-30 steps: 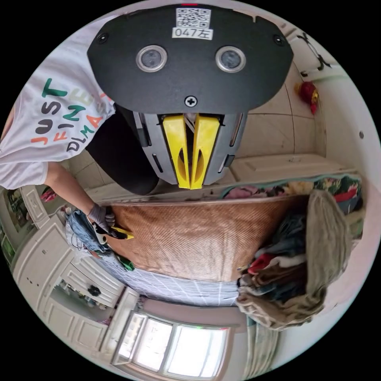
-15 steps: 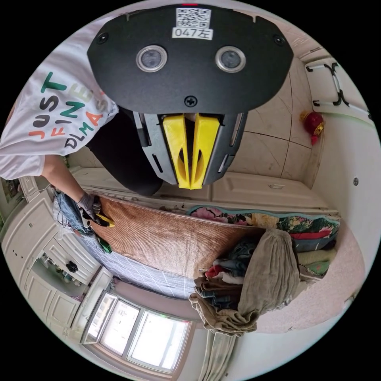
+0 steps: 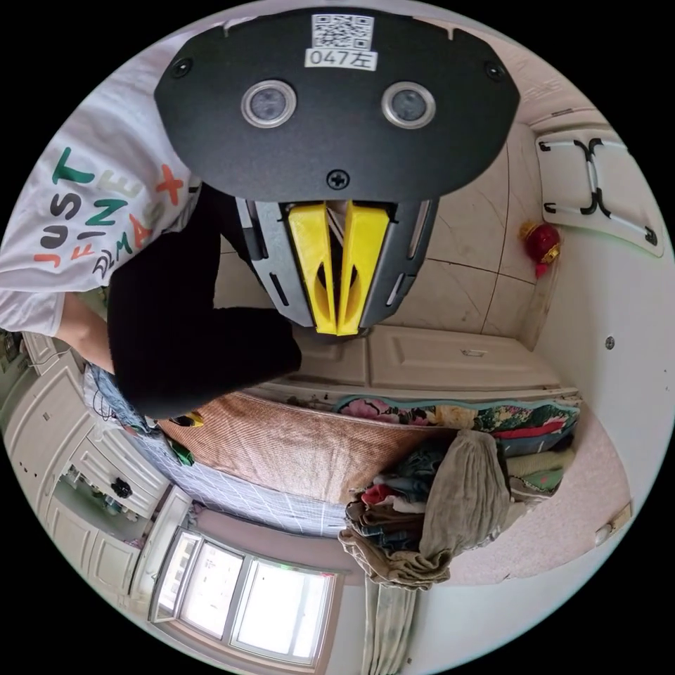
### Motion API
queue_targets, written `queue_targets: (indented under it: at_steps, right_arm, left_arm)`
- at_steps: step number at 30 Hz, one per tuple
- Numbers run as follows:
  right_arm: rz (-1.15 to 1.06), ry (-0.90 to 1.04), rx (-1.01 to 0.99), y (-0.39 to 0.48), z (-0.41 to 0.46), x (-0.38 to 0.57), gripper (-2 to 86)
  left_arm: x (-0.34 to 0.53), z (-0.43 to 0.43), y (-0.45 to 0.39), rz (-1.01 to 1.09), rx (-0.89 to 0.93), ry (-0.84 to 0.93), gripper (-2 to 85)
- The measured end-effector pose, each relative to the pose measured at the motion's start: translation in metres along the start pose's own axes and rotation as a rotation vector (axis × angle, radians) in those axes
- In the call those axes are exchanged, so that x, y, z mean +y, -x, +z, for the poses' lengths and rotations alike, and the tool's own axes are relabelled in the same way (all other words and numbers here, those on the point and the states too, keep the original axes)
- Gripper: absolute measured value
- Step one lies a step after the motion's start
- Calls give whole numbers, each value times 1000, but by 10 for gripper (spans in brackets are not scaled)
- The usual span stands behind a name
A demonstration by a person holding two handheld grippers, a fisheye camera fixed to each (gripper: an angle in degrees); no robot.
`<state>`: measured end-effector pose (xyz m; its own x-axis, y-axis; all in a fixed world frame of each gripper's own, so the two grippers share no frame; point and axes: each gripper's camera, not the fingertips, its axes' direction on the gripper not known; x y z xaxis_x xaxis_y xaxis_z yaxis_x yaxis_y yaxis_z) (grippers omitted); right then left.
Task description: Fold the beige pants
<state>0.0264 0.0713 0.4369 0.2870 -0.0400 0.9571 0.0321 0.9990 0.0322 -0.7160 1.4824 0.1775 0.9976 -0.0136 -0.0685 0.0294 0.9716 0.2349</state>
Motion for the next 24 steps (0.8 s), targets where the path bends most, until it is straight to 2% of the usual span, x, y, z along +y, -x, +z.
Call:
queue_targets:
  at_steps: [7,14,20,24]
  right_arm:
    - [-6,2,-3,30,-24,-2,-9]
    - [-41,23,16,66,-50,2,-11]
    - [-98,43,98,112,-73,5,-12]
    - [-293,139,249,182,-69,-1,-8]
  left_arm:
    - [63,-36,-32,-26,-78,4,-10]
    - [97,-16,-56,-96,-25,39,-10]
    - [-11,13,-148,91,1,-29,-10]
    - [-124,96,-226,216,38,-43,-9]
